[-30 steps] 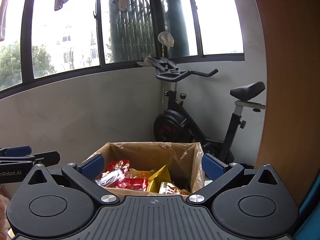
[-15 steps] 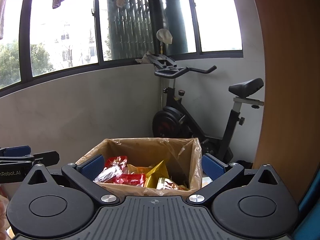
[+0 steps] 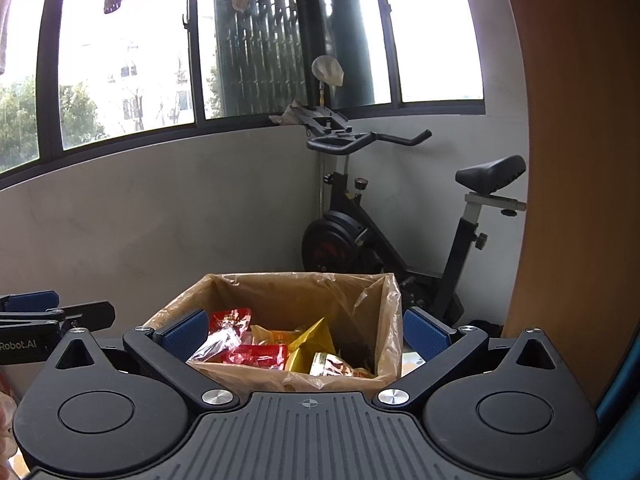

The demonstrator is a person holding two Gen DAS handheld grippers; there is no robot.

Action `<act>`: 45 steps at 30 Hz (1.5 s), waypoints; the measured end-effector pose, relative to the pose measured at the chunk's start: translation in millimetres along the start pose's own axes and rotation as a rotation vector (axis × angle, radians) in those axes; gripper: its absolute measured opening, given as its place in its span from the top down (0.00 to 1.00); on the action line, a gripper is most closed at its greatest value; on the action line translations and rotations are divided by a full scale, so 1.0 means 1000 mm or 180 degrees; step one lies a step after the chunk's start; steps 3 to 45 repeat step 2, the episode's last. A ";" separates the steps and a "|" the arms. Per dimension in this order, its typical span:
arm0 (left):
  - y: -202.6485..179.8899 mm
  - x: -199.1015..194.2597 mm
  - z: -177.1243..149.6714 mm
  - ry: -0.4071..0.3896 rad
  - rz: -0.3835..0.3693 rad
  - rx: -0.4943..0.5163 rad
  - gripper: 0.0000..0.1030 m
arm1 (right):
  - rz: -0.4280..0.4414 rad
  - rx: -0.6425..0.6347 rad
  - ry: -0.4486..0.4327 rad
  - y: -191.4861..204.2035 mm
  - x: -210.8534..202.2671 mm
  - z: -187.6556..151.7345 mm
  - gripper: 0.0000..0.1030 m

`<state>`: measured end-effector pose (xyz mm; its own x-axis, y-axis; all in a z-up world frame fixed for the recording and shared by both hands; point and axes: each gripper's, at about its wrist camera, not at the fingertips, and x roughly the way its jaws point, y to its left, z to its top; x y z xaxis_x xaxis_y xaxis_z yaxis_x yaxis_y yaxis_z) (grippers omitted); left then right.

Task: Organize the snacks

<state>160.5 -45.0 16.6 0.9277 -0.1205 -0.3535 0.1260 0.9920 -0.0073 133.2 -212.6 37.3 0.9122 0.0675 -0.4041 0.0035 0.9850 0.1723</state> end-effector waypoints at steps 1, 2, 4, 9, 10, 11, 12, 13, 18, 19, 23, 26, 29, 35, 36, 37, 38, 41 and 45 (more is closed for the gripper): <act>0.000 0.000 0.000 0.0001 0.0001 0.0000 0.06 | 0.0000 0.0000 0.0000 0.000 0.000 0.000 0.00; 0.000 0.000 0.000 0.0004 0.0000 -0.0003 0.06 | 0.0000 0.0000 0.0001 0.000 0.000 0.000 0.00; 0.000 0.000 0.000 0.0004 0.0000 -0.0003 0.06 | 0.0000 0.0000 0.0001 0.000 0.000 0.000 0.00; 0.000 0.000 0.000 0.0004 0.0000 -0.0003 0.06 | 0.0000 0.0000 0.0001 0.000 0.000 0.000 0.00; 0.000 0.000 0.000 0.0004 0.0000 -0.0003 0.06 | 0.0000 0.0000 0.0001 0.000 0.000 0.000 0.00; 0.000 0.000 0.000 0.0004 0.0000 -0.0003 0.06 | 0.0000 0.0000 0.0001 0.000 0.000 0.000 0.00; 0.000 0.000 0.000 0.0004 0.0000 -0.0003 0.06 | 0.0000 0.0000 0.0001 0.000 0.000 0.000 0.00; 0.000 0.000 0.000 0.0004 0.0000 -0.0003 0.06 | 0.0000 0.0000 0.0001 0.000 0.000 0.000 0.00; 0.000 0.000 0.000 0.0004 0.0000 -0.0003 0.06 | 0.0000 0.0000 0.0001 0.000 0.000 0.000 0.00; 0.000 0.000 0.000 0.0004 0.0000 -0.0003 0.06 | 0.0000 0.0000 0.0001 0.000 0.000 0.000 0.00; 0.000 0.000 0.000 0.0004 0.0000 -0.0003 0.06 | 0.0000 0.0000 0.0001 0.000 0.000 0.000 0.00; 0.000 0.000 0.000 0.0004 0.0000 -0.0003 0.06 | 0.0000 0.0000 0.0001 0.000 0.000 0.000 0.00; 0.000 0.000 0.000 0.0004 0.0000 -0.0003 0.06 | 0.0000 0.0000 0.0001 0.000 0.000 0.000 0.00; 0.000 0.000 0.000 0.0004 0.0000 -0.0003 0.06 | 0.0000 0.0000 0.0001 0.000 0.000 0.000 0.00; 0.000 0.000 0.000 0.0004 0.0000 -0.0003 0.06 | 0.0000 0.0000 0.0001 0.000 0.000 0.000 0.00; 0.000 0.000 0.000 0.0004 0.0000 -0.0003 0.06 | 0.0000 0.0000 0.0001 0.000 0.000 0.000 0.00; 0.000 0.000 0.000 0.0004 0.0000 -0.0003 0.06 | 0.0000 0.0000 0.0001 0.000 0.000 0.000 0.00; 0.000 0.000 0.000 0.0004 0.0000 -0.0003 0.06 | 0.0000 0.0000 0.0001 0.000 0.000 0.000 0.00; 0.000 0.000 0.000 0.0004 0.0000 -0.0003 0.06 | 0.0000 0.0000 0.0001 0.000 0.000 0.000 0.00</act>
